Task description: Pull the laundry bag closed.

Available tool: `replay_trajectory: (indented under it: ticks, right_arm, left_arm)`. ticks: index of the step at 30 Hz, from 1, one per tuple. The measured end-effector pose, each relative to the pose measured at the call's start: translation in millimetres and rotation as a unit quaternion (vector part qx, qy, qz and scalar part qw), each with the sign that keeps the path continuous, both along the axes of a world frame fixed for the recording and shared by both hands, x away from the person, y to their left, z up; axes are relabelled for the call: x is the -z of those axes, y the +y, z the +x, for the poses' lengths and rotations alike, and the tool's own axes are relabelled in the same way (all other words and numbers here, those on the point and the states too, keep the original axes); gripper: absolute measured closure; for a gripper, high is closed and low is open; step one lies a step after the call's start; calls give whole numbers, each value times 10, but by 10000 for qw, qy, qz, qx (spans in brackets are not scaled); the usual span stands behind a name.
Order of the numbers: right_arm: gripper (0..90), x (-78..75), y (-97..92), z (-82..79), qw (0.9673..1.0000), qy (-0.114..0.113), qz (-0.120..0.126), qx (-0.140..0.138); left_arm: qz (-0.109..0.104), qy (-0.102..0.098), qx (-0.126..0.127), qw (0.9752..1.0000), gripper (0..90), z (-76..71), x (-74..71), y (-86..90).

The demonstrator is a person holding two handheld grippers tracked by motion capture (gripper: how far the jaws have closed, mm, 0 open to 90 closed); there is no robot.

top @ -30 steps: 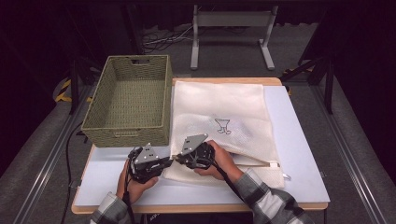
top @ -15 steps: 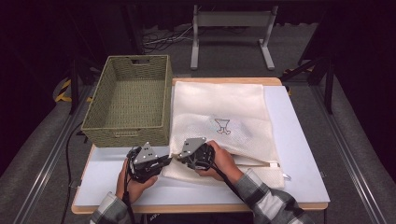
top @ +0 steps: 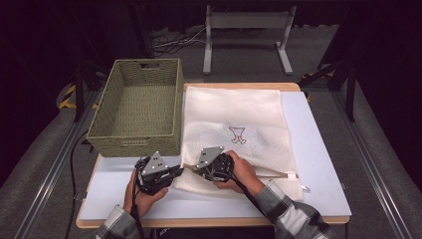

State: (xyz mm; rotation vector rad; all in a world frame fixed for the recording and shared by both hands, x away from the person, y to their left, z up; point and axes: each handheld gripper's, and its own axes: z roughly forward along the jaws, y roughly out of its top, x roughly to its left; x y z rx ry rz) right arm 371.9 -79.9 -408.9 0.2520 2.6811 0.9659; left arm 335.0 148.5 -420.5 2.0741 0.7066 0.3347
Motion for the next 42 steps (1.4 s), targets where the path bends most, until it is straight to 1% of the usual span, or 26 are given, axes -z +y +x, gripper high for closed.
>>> replay_trajectory:
  ticks: [2,4,5,7,10,12,13,16,19,21,24,25,26,27,28,34,38,41,42]
  right_arm:
    - [824,-3,-17,-3,10000,-20,-47,14]
    - [824,-1,-39,-6,10000,-32,-81,10]
    - [824,0,-54,-5,9999,-42,-133,17]
    - [824,7,-90,-2,9999,-11,-130,60]
    - [824,16,-139,-3,9997,-27,-232,94]
    - [824,20,-159,-4,9997,-21,-241,101]
    - [824,28,-205,-11,9995,-34,-275,141]
    - [824,32,-242,-10,9995,-8,-293,127]
    - [824,37,-295,-26,9994,3,-316,172]
    - [824,35,-324,-30,9993,10,-344,143]
    - [824,36,-367,-43,9993,5,-327,159]
    - [824,33,-381,-49,9992,29,-366,174]
    - [824,37,-400,-49,9992,28,-370,151]
    - [824,39,-415,-50,9991,54,-370,186]
    - [824,42,-433,-49,9993,60,-331,177]
    - [824,31,-515,-70,9991,25,-372,193]
    - [824,17,-605,-80,9991,34,-350,237]
    - [824,12,-680,-94,9990,36,-378,253]
    - [824,12,-695,-99,9989,30,-378,287]
  left_arm:
    - [-51,8,-7,10000,853,-1,-7,9]
    - [-54,-13,-32,10000,853,0,-12,22]
    - [-77,1,-44,10000,853,-1,-16,28]
    - [-69,-27,-47,10000,853,4,-19,35]
    - [-73,-35,-60,9999,852,4,-21,38]
    - [-83,-30,-71,9999,852,2,-20,40]
    - [-80,-31,-72,9999,852,1,-20,40]
    - [-71,-40,-63,9999,852,2,-18,42]
    - [-51,-38,-66,10000,853,-1,-17,40]
    - [-41,-19,-64,10000,852,-4,-15,44]
    - [-22,-31,-58,10000,852,-4,-14,45]
    - [-29,-20,-63,10000,853,-5,-13,45]
    - [-15,-27,-58,10000,853,-5,-13,47]
    - [-18,-31,-60,10000,852,-6,-13,48]
    - [-14,-34,-57,10000,852,-7,-13,49]
    - [-9,-14,-68,10000,852,-5,-9,56]
    - [23,-15,-69,10000,852,-5,-4,59]
    - [30,13,-75,10000,852,-7,2,60]
    - [58,-29,-72,10000,852,-2,1,61]
